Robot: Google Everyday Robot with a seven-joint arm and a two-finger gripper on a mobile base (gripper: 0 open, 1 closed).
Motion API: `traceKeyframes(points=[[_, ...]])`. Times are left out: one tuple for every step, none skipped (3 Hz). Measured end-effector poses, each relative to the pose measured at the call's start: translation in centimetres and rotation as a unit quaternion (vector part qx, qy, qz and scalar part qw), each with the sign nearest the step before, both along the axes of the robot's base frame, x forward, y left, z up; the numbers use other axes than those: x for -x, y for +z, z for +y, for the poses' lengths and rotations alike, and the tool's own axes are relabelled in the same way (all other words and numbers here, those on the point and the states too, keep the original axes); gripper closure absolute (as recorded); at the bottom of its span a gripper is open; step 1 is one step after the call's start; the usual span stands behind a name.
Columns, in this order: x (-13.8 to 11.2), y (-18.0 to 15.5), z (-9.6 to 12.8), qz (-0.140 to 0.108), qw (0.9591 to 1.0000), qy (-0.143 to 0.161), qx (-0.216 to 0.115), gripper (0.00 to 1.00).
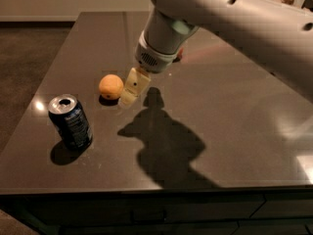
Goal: Move orange near apple
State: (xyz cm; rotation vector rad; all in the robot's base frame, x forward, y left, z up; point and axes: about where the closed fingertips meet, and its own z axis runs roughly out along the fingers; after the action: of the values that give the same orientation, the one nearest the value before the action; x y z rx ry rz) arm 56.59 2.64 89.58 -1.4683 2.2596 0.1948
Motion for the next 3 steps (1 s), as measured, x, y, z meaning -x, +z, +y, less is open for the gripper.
traceKeyframes(points=[[-1.3,-1.5,2.8,0.017,0.9994,-0.027,-0.012,0.00],[-2.0,-2.4,4.7,0.031,0.9985,-0.041,-0.021,0.00],[-2.3,-2.7,6.7,0.036,0.9982,-0.038,-0.030,0.00]])
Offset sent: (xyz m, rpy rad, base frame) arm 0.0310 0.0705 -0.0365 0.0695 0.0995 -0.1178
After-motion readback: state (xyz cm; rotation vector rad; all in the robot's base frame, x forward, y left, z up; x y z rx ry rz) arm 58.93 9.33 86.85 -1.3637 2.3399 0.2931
